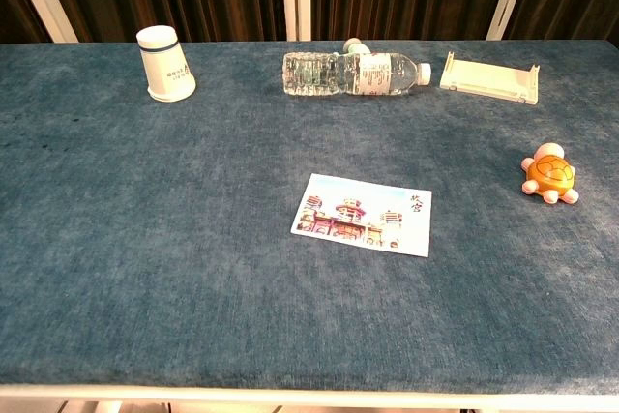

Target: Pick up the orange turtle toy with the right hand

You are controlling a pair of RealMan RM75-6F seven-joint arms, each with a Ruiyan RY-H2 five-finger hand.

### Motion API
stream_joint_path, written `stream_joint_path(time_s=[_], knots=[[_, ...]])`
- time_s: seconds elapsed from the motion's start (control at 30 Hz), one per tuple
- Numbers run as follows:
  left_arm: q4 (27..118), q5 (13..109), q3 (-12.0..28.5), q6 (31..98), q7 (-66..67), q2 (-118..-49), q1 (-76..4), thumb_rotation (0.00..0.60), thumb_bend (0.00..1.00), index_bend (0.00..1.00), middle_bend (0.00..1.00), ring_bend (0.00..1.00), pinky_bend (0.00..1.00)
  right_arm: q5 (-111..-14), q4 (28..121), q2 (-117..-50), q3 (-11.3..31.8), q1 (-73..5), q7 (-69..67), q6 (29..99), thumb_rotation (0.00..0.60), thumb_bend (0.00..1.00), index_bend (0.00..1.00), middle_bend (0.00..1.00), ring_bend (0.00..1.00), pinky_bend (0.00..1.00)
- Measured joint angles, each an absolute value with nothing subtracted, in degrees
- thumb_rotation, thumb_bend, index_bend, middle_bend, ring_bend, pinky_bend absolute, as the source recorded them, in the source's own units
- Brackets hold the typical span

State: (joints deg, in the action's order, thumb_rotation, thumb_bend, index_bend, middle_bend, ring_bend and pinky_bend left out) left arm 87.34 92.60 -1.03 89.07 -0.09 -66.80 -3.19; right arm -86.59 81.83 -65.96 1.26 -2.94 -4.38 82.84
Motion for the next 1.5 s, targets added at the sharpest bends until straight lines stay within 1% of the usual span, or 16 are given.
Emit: stream_joint_path(time_s=[0.33,0.53,0.63,0.8,0.93,1.07,1.13,1.3,1.4,1.5], knots=[[87.56,92.39,-1.05,88.83,0.24,-66.60,-3.13,0.600,0.03,0.20,0.18,0.05,0.15,-86.41,81.82,-66.34,1.46,-3.44,-3.50,82.17,0.600,0.13,0.00,0.00,0.00,0.00],[87.61,91.79,-0.65,88.58,-0.78,-66.01,-3.31,0.600,0.03,0.20,0.18,0.05,0.15,-86.72,82.65,-66.61,1.89,-5.26,-0.17,80.25,0.600,0.13,0.00,0.01,0.00,0.00],[87.04,91.42,-0.53,88.21,-1.70,-66.03,-3.43,0.600,0.03,0.20,0.18,0.05,0.15,-86.79,83.47,-66.73,2.48,-7.42,3.42,77.87,0.600,0.13,0.00,0.02,0.00,0.00],[85.78,90.99,-0.48,87.04,-3.00,-66.43,-3.93,0.600,0.03,0.21,0.18,0.05,0.15,-85.76,85.09,-67.49,3.97,-12.65,11.25,70.98,0.600,0.15,0.00,0.06,0.00,0.00],[85.60,91.38,-0.65,87.36,-3.24,-66.40,-3.87,0.600,0.03,0.20,0.18,0.05,0.15,-83.77,85.17,-69.91,5.26,-17.13,16.80,65.20,0.600,0.16,0.01,0.09,0.00,0.00],[85.63,91.37,-0.76,87.41,-3.39,-66.25,-3.77,0.600,0.03,0.20,0.18,0.05,0.15,-81.40,83.80,-73.94,5.97,-21.21,20.52,60.03,0.600,0.18,0.04,0.11,0.00,0.00],[85.59,91.25,-0.75,87.31,-3.45,-66.27,-3.78,0.600,0.03,0.20,0.18,0.05,0.15,-80.76,83.26,-75.50,6.04,-22.41,21.30,58.86,0.600,0.21,0.06,0.13,0.00,0.00],[85.19,90.66,-0.71,86.67,-3.81,-66.37,-3.89,0.600,0.03,0.21,0.18,0.05,0.15,-80.71,81.48,-78.27,5.67,-24.24,22.45,58.06,0.600,0.22,0.13,0.19,0.00,0.00],[84.86,90.52,-0.72,86.51,-4.18,-66.45,-3.91,0.600,0.03,0.21,0.18,0.05,0.15,-80.96,80.66,-79.21,5.31,-24.81,22.71,57.98,0.600,0.23,0.21,0.25,0.00,0.00],[84.47,90.34,-0.72,86.35,-4.55,-66.55,-3.92,0.600,0.03,0.21,0.18,0.05,0.15,-81.12,79.84,-80.10,4.89,-25.18,22.76,58.02,0.600,0.24,0.27,0.29,0.00,0.00]])
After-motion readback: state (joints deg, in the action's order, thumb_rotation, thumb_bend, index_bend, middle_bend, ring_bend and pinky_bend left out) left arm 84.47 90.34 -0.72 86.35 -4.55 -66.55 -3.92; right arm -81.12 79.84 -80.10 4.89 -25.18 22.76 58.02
